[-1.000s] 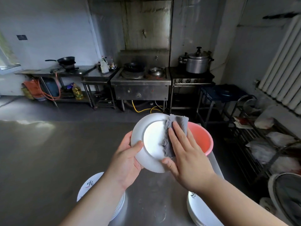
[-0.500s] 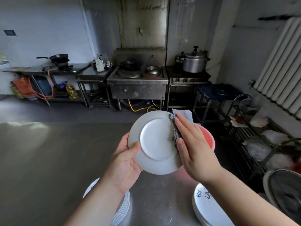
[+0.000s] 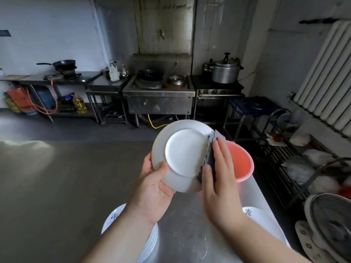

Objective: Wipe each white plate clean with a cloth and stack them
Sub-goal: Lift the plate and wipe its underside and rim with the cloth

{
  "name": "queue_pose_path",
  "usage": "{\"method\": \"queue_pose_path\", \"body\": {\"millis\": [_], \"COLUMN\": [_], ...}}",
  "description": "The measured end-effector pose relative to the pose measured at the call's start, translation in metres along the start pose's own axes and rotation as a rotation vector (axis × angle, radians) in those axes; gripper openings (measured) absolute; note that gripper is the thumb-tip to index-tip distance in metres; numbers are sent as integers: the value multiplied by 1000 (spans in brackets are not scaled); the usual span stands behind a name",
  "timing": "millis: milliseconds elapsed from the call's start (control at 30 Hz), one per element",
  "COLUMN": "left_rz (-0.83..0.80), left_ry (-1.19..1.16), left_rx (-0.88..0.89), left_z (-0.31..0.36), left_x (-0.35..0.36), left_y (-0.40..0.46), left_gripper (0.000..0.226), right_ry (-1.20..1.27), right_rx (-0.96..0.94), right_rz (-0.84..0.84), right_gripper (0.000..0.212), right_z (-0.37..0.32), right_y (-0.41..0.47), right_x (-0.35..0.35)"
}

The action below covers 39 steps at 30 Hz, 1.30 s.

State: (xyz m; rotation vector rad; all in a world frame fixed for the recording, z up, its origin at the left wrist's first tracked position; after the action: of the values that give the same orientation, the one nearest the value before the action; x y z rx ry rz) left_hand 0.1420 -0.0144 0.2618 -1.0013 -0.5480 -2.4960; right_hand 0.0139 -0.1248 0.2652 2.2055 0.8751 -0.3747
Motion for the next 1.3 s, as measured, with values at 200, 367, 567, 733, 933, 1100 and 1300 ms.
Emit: {"method": "queue_pose_path", "body": {"millis": [200, 367, 567, 733, 933, 1100, 1300], "left_rz": [-50, -181, -113, -107, -75, -92, -151], "left_ry": [26, 128, 67, 70, 18, 54, 174], "left_rx": [-223, -299, -137, -110, -43, -137, -315], "left_z": [15, 26, 16, 8, -7, -9, 20], "left_x": [-10, -10, -8, -5, 2, -3, -8], "left_y": [3, 10, 18, 21, 26, 25, 31], "left_gripper": [59, 50, 48, 50, 48, 61, 49], "right_ry": [97, 96, -82, -119, -76, 90, 250], "right_rx": [-89, -81, -123, -35, -24, 52, 92], "right_rz": [48, -223, -136, -176, -162, 100, -347], "right_gripper": [54, 63, 63, 56, 64, 57, 51], "right_z": [10, 9, 12, 17, 22, 31, 31], "right_y": [6, 45, -16, 26, 16, 7, 65], "right_x": [-33, -66, -14, -35, -13, -17, -74]}}
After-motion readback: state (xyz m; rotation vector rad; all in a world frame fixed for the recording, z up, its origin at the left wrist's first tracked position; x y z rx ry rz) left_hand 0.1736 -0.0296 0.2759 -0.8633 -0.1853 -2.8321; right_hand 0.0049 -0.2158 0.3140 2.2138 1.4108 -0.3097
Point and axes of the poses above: each hand's wrist, its own y-axis towards the middle knuckle, its own x-axis out of the palm, z = x × y, the point moved 1 cm from there along y, towards the middle knuckle, and after that the axes turned 12 degrees about -z, right-handed, at the moved point
